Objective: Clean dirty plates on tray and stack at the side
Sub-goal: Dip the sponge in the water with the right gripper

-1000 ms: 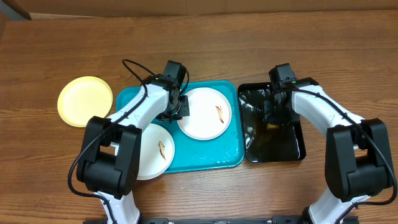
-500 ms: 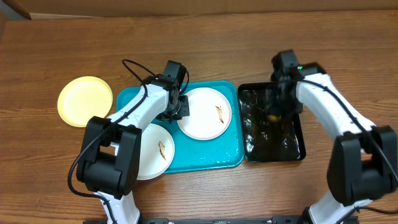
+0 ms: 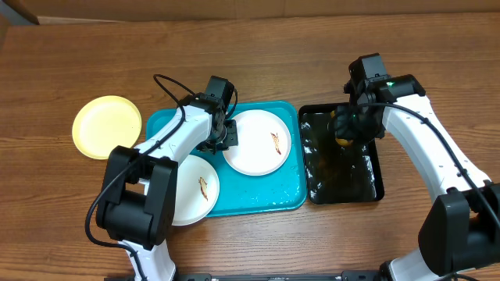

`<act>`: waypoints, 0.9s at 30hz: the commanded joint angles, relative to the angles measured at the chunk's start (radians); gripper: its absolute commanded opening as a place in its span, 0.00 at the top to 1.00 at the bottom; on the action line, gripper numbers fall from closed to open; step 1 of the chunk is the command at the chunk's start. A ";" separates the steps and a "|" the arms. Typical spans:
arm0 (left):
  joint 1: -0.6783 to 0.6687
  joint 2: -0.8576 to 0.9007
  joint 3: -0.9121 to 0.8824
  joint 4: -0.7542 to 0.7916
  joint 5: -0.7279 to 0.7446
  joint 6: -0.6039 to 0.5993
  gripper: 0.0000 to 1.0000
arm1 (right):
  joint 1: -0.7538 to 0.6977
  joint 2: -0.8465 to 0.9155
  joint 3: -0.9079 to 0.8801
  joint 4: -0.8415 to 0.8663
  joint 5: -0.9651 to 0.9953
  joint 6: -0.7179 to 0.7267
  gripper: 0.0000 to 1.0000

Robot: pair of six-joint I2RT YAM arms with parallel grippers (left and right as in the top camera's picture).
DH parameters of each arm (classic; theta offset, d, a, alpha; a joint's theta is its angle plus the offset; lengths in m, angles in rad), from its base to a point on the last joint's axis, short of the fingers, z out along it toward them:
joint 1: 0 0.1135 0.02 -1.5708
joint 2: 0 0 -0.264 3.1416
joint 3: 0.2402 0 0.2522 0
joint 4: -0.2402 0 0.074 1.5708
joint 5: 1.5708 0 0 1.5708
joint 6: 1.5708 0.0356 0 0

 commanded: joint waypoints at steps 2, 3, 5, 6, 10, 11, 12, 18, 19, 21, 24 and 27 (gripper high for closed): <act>-0.004 0.021 -0.031 -0.003 -0.033 -0.014 0.96 | -0.001 -0.015 0.018 0.014 -0.043 0.005 0.96; -0.004 0.021 -0.031 -0.003 -0.033 -0.014 0.96 | -0.001 -0.015 0.018 0.020 -0.043 0.005 0.96; -0.004 0.021 -0.031 -0.003 -0.033 -0.014 0.96 | -0.001 -0.015 0.018 0.028 -0.043 0.005 0.96; -0.004 0.021 -0.031 -0.003 -0.033 -0.014 0.96 | -0.001 -0.015 0.018 0.027 -0.039 0.005 0.95; -0.004 0.021 -0.031 -0.003 -0.033 -0.014 0.96 | -0.001 -0.015 0.006 0.026 0.006 0.079 0.96; -0.004 0.021 -0.031 -0.003 -0.033 -0.014 0.96 | -0.001 -0.015 0.005 0.006 0.000 0.087 0.96; -0.004 0.021 -0.031 -0.003 -0.033 -0.014 0.96 | -0.001 -0.015 0.005 -0.009 -0.002 0.085 0.96; -0.004 0.021 -0.031 -0.002 -0.032 -0.014 0.96 | -0.001 -0.015 0.001 -0.065 -0.005 0.124 0.96; -0.004 0.021 -0.031 -0.003 -0.033 -0.014 0.96 | -0.001 -0.015 0.001 -0.074 0.019 0.131 0.96; -0.004 0.021 -0.031 -0.003 -0.033 -0.014 0.96 | -0.001 -0.015 0.001 -0.070 0.068 0.175 0.96; -0.004 0.021 -0.031 -0.003 -0.033 -0.014 0.96 | -0.001 -0.015 0.001 -0.069 0.014 0.190 0.96; -0.004 0.021 -0.031 -0.003 -0.033 -0.014 0.96 | -0.001 -0.015 -0.001 -0.061 0.011 0.121 0.96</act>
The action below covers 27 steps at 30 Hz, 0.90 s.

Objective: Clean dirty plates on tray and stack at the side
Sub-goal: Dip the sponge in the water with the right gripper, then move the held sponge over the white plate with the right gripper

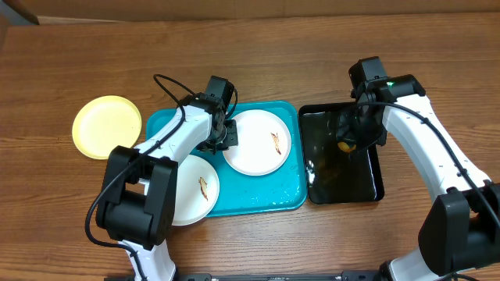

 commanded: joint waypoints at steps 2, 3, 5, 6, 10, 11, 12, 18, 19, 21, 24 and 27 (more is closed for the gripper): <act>-0.004 0.021 -0.031 -0.002 -0.033 -0.014 0.96 | -0.004 -0.015 0.000 0.025 -0.010 -0.039 0.96; -0.004 0.021 -0.031 -0.002 -0.033 -0.014 0.96 | -0.006 -0.015 0.000 0.036 -0.032 -0.016 0.96; -0.004 0.021 -0.031 -0.003 -0.033 -0.014 0.96 | -0.006 -0.015 0.000 0.053 -0.092 -0.027 0.96; -0.004 0.021 -0.031 -0.003 -0.033 -0.014 0.96 | -0.006 -0.015 0.000 0.054 -0.091 -0.027 0.96; -0.004 0.021 -0.031 -0.003 -0.033 -0.014 0.96 | -0.005 -0.015 -0.013 0.085 -0.163 -0.021 0.96; -0.004 0.021 -0.031 -0.003 -0.033 -0.014 0.96 | -0.005 -0.015 -0.016 0.087 -0.171 -0.021 0.96; -0.004 0.021 -0.031 -0.003 -0.033 -0.014 0.96 | -0.005 -0.015 -0.023 0.090 -0.170 -0.021 0.96; -0.004 0.021 -0.031 -0.003 -0.033 -0.014 0.96 | -0.004 -0.014 -0.058 0.134 -0.314 -0.007 0.96; -0.004 0.021 -0.031 -0.003 -0.033 -0.015 0.96 | 0.000 -0.014 -0.064 0.151 -0.359 -0.019 0.96; -0.004 0.021 -0.031 -0.002 -0.032 -0.024 0.96 | 0.017 -0.014 -0.075 0.194 -0.437 -0.044 0.96; -0.003 0.021 -0.031 -0.003 -0.032 -0.056 0.96 | 0.061 -0.014 -0.084 0.254 -0.446 -0.044 0.96; -0.003 0.021 -0.031 -0.002 -0.032 -0.078 0.96 | 0.127 -0.014 -0.091 0.332 -0.445 -0.040 0.96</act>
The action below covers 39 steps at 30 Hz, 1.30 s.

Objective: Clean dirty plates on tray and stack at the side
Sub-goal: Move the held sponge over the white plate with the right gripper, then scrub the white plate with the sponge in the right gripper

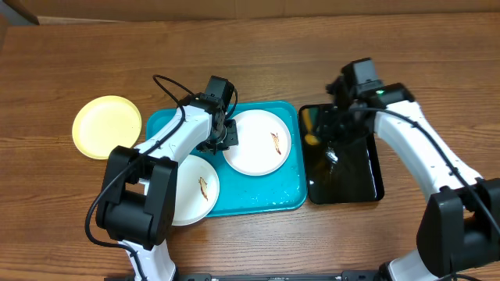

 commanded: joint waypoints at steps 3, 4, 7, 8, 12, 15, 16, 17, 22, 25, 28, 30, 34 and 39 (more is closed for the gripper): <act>-0.003 0.021 -0.032 -0.002 -0.033 -0.049 0.96 | 0.142 -0.014 -0.013 0.122 0.014 -0.011 0.96; -0.003 0.021 -0.033 -0.002 -0.033 -0.049 0.96 | 0.166 -0.014 -0.013 0.142 0.063 -0.010 0.96; -0.003 0.021 -0.038 0.001 -0.034 -0.044 0.96 | 0.240 -0.014 -0.013 0.187 0.254 0.003 0.96; -0.003 0.021 -0.040 0.002 -0.035 -0.044 0.96 | 0.259 -0.014 -0.013 0.195 0.299 0.003 0.96; -0.003 0.021 -0.042 0.001 -0.044 -0.044 0.96 | 0.319 -0.011 -0.027 0.240 0.402 0.003 0.96; -0.003 0.021 -0.042 0.001 -0.048 -0.044 0.96 | 0.336 0.008 -0.031 0.266 0.438 -0.005 0.96; -0.003 0.021 -0.042 0.001 -0.049 -0.044 0.96 | 0.336 0.024 -0.031 0.274 0.452 -0.006 0.96; -0.003 0.021 -0.042 0.001 -0.049 -0.044 0.96 | 0.336 0.037 -0.031 0.282 0.456 -0.010 0.96; -0.003 0.021 -0.042 -0.001 -0.050 -0.037 0.96 | 0.336 0.118 -0.031 0.337 0.459 -0.100 0.96; -0.003 0.021 -0.042 -0.001 -0.052 -0.037 0.96 | 0.336 0.144 -0.031 0.363 0.462 -0.108 0.96; -0.003 0.021 -0.042 -0.002 -0.053 -0.037 0.96 | 0.336 0.149 -0.031 0.362 0.462 -0.107 0.91; -0.003 0.021 -0.042 -0.002 -0.053 -0.037 0.96 | 0.336 0.149 -0.031 0.363 0.462 -0.107 0.81; -0.003 0.021 -0.042 -0.002 -0.053 -0.037 0.95 | 0.336 0.149 -0.031 0.345 0.462 -0.107 0.56; -0.003 0.021 -0.042 -0.002 -0.052 -0.038 0.95 | 0.336 0.149 -0.031 0.341 0.462 -0.107 0.46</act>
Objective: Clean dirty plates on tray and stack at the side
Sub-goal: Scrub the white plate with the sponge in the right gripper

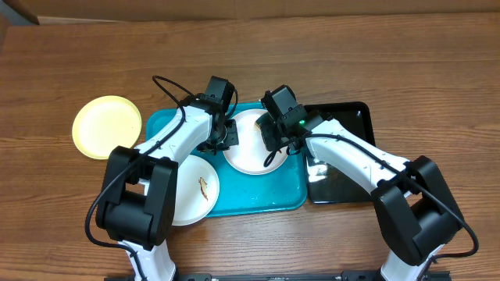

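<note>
A white plate (248, 158) lies at the back of the teal tray (269, 195). My left gripper (226, 134) sits at this plate's left rim, apparently shut on it. My right gripper (269, 139) is low over the same plate and covers its smear. It is shut on a yellow sponge, of which only a sliver (261, 122) shows. A second white plate (194, 197) with a brown smear lies at the tray's front left, overlapping the tray's edge. A yellow plate (107, 126) rests on the table to the left.
A black basin (355, 168) holding dark liquid stands just right of the tray, with my right arm crossing over it. Bare wooden table surrounds everything.
My right gripper has moved left with the sponge, from the basin's left edge to above the back white plate. The left gripper and all plates have stayed put.
My right gripper held the yellow sponge in the basin's liquid, first at the back, then slightly lower. Then it was at the basin's left edge with the sponge. Now it is over the back white plate, whose rim the left gripper has stayed at throughout.
</note>
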`<act>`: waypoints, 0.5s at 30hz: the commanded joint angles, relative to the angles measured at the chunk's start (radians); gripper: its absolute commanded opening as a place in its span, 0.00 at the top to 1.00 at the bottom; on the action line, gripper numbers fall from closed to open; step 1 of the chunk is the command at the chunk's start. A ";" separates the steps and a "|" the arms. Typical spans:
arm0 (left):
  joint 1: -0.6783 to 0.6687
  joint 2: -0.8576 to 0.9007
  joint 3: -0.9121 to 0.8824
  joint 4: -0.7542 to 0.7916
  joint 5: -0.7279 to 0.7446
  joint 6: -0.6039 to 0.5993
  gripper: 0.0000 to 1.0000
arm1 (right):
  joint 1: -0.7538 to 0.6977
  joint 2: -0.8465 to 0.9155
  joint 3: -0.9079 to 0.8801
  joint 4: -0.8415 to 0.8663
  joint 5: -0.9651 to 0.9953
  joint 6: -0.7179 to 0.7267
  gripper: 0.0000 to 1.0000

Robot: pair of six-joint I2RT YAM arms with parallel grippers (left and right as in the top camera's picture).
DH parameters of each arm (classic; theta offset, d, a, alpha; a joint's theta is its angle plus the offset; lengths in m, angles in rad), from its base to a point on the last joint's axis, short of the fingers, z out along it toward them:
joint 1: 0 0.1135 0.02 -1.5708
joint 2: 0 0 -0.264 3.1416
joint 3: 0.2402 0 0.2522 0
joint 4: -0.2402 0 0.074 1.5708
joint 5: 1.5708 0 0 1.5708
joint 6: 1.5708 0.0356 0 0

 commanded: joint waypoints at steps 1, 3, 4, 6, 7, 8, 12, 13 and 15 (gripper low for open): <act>-0.003 0.023 -0.037 -0.009 -0.048 -0.021 0.95 | 0.002 -0.008 -0.002 0.018 0.011 -0.003 0.45; -0.003 0.023 -0.037 -0.009 -0.048 -0.021 0.95 | 0.002 -0.007 -0.002 0.037 0.039 -0.004 0.44; -0.004 0.023 -0.037 -0.010 -0.049 -0.021 0.95 | 0.002 -0.006 -0.002 0.045 0.058 -0.004 0.44; -0.004 0.023 -0.037 -0.014 -0.049 -0.021 0.95 | 0.002 0.003 -0.002 0.066 0.076 -0.005 0.44; -0.003 0.023 -0.037 -0.015 -0.049 -0.021 0.95 | 0.002 0.009 -0.002 0.073 0.079 -0.006 0.44; -0.004 0.023 -0.038 -0.016 -0.050 -0.021 0.95 | 0.002 0.021 -0.002 0.082 0.079 -0.015 0.44; -0.003 0.023 -0.040 -0.015 -0.053 -0.021 0.95 | 0.002 0.074 -0.002 0.099 0.078 -0.031 0.44; -0.003 0.023 -0.040 -0.015 -0.053 -0.021 0.95 | 0.002 0.089 -0.002 0.105 0.078 -0.035 0.44; -0.003 0.023 -0.040 -0.015 -0.053 -0.021 0.95 | 0.002 0.115 -0.002 0.116 0.079 -0.039 0.48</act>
